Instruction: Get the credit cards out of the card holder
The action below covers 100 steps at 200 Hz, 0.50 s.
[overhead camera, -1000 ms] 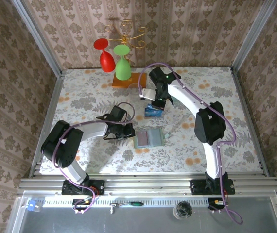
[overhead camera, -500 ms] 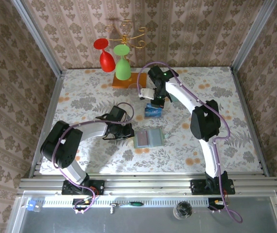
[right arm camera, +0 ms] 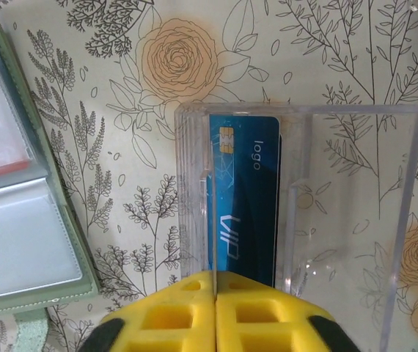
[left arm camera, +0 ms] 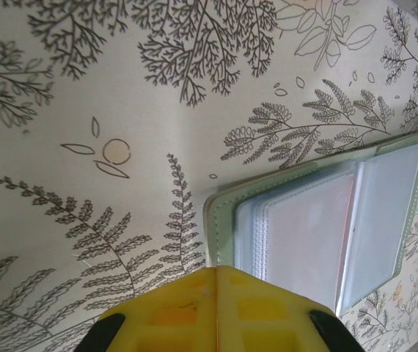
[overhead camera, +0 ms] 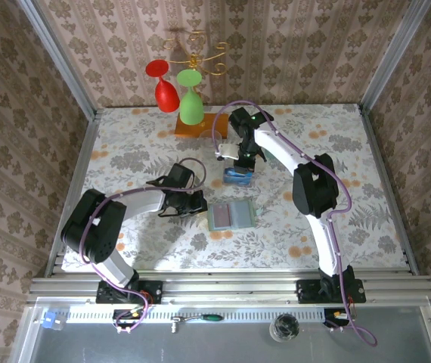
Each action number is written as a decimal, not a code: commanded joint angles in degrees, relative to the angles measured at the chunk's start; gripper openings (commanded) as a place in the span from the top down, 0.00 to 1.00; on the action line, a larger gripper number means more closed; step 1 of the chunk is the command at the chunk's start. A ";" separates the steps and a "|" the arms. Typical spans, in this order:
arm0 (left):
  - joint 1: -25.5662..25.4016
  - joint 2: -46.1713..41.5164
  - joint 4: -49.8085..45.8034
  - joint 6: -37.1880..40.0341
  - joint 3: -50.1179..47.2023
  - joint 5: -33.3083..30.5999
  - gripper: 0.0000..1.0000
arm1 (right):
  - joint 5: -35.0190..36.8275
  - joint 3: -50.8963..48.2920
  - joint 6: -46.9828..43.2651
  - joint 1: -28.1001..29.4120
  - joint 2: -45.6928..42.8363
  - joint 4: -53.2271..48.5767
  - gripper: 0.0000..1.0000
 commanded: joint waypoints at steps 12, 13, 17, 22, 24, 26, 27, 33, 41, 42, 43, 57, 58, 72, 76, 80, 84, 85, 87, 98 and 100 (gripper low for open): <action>0.52 -0.64 -0.49 0.08 -0.17 -0.32 0.92 | 1.50 1.34 1.22 -0.29 0.49 1.80 0.78; 0.52 -0.63 -0.48 0.08 -0.21 -0.32 0.92 | 1.67 1.24 1.39 -0.33 0.39 2.24 0.78; 0.52 -0.51 -0.44 0.04 -0.09 -0.32 0.92 | 2.73 0.76 1.93 -0.37 -0.03 3.69 0.77; 0.60 -0.39 -0.40 0.09 -0.08 -0.25 0.92 | 4.07 0.00 2.58 -0.44 -0.69 5.78 0.77; 0.60 -0.29 -0.40 0.03 -0.01 -0.24 0.92 | 4.38 -0.31 2.83 -0.46 -1.02 6.46 0.77; 0.61 -0.23 -0.44 0.05 0.01 -0.24 0.92 | 4.88 -0.67 2.97 -0.46 -1.33 7.22 0.77; 0.61 -0.24 -0.42 0.03 0.01 -0.24 0.92 | 5.03 -0.77 3.06 -0.46 -1.48 7.54 0.77; 0.61 -0.12 -0.40 -0.06 0.17 -0.15 0.92 | 5.72 -2.10 3.33 -0.55 -2.50 9.45 0.76; 0.61 -0.02 -0.41 -0.04 0.29 -0.08 0.92 | 6.93 -3.79 3.98 -0.51 -4.00 11.99 0.76; 0.61 -0.05 -0.40 -0.02 0.28 -0.07 0.92 | 7.16 -3.96 4.09 -0.53 -4.18 12.17 0.76; 0.61 -0.07 -0.40 -0.05 0.32 -0.06 0.92 | 7.27 -4.18 4.19 -0.54 -4.36 12.60 0.76; 0.61 -0.06 -0.43 -0.01 0.56 -0.06 0.92 | 8.57 -6.89 5.69 -0.48 -6.75 16.35 0.76; 0.61 -0.03 -0.46 0.04 0.60 -0.06 0.92 | 8.64 -7.05 5.78 -0.47 -6.87 16.50 0.76; 0.61 0.10 -0.57 0.02 0.95 -0.04 0.92 | 9.20 -9.74 7.58 -0.38 -9.25 19.17 0.76; 0.61 0.11 -0.57 0.05 0.97 0.01 0.92 | 9.31 -10.60 8.26 -0.33 -9.83 19.90 0.76; 0.58 0.09 -0.53 0.02 1.06 0.03 0.92 | 9.32 -11.46 8.86 -0.30 -10.51 20.49 0.76; 0.60 0.09 -0.56 0.08 1.13 0.03 0.92 | 9.32 -12.27 9.48 -0.25 -11.23 21.06 0.76; 0.61 0.04 -0.57 0.04 1.14 0.03 0.92 | 9.32 -12.50 9.69 -0.18 -11.40 21.23 0.76; 0.61 0.01 -0.57 0.08 1.15 0.03 0.92 | 9.32 -12.95 10.08 -0.20 -11.74 21.53 0.76; 0.45 -0.18 -0.48 -0.04 1.15 0.03 0.92 | 9.07 -15.33 12.34 0.04 -13.80 22.99 0.76; 0.44 -0.27 -0.48 -0.01 1.13 0.03 0.92 | 9.06 -15.81 12.72 0.08 -14.03 23.18 0.76</action>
